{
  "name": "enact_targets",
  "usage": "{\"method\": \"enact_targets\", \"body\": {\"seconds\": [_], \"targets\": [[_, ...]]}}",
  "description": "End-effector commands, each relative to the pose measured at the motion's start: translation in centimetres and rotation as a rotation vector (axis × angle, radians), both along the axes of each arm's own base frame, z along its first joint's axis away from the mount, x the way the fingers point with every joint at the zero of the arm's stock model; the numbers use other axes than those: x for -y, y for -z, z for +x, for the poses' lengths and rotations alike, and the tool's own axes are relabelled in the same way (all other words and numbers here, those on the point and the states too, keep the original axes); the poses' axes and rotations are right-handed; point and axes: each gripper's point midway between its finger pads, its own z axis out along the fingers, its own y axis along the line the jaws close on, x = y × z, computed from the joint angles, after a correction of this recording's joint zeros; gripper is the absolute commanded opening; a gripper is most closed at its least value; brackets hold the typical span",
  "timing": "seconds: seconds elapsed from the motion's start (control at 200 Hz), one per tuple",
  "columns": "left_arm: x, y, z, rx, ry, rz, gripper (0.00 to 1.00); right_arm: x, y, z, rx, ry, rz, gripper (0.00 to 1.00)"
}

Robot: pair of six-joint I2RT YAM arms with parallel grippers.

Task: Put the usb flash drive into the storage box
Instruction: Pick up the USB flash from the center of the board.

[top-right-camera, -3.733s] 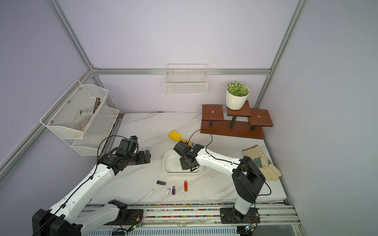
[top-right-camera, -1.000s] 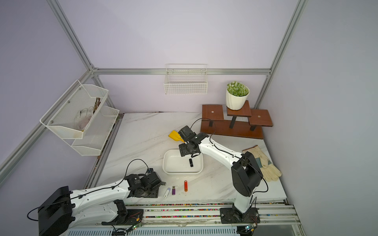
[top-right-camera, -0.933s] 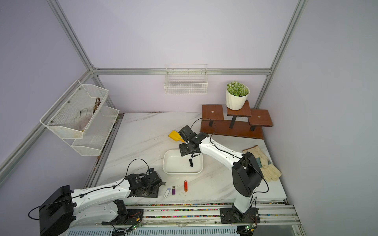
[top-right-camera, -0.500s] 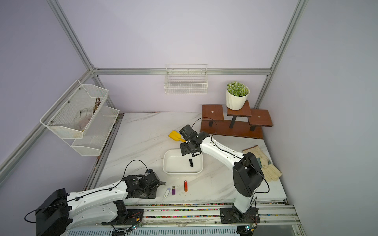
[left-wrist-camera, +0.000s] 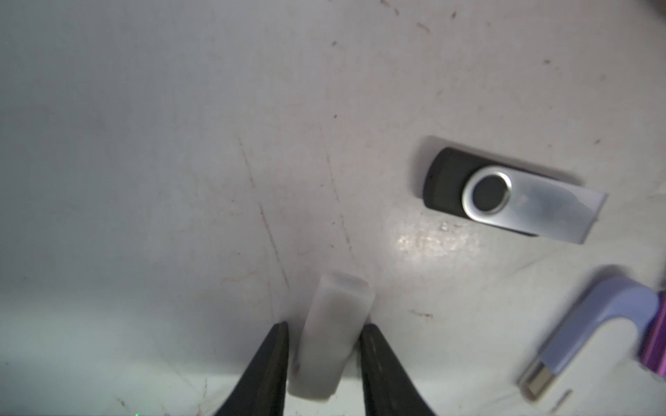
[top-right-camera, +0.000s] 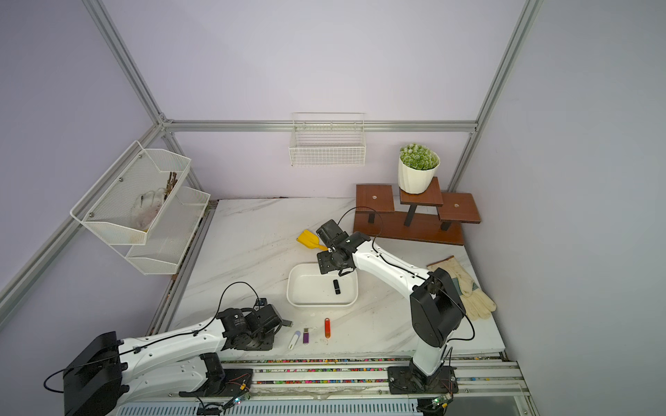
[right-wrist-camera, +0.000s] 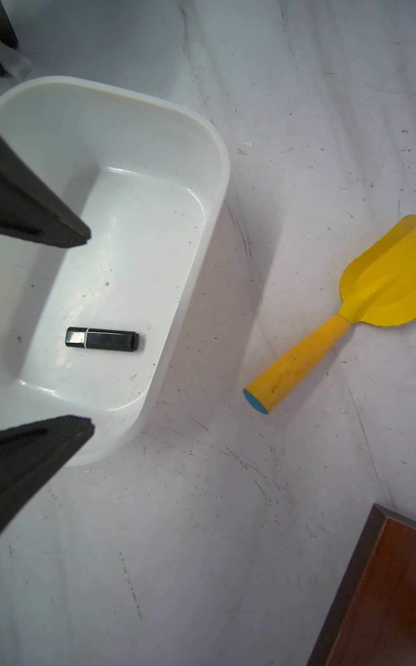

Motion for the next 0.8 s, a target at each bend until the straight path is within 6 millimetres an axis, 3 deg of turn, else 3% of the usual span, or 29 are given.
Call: {"method": "enact_targets", "body": {"seconds": [0.0, 0.11, 0.295, 0.475, 0.595, 0.79], "targets": [[0.3, 0.4, -0.6, -0.039, -0.001, -0.004, 0.32, 0.5, -1.1, -0.2, 0.011, 0.002, 0.009, 0.8], [0.3, 0.5, -0.6, -0.045, 0.001, 0.003, 0.25, 0.7, -1.0, -0.2, 0.012, 0.004, 0.004, 0.79], [0.5, 0.4, -0.3, -0.043, -0.001, 0.01, 0.0, 0.8, -1.2, -0.3, 0.015, 0.004, 0.002, 0.79], [0.8, -0.3, 0.4, -0.033, 0.011, 0.041, 0.0, 1.0, -1.5, -0.4, 0.019, 0.006, 0.002, 0.79], [1.5, -2.6, 1.5, -0.002, 0.03, 0.056, 0.0, 1.2, -1.5, -0.6, 0.02, 0.009, -0.002, 0.79], [2.2, -8.2, 4.5, 0.065, 0.067, 0.094, 0.0, 1.8, -1.7, -0.7, 0.027, 0.019, -0.01, 0.79]]}}
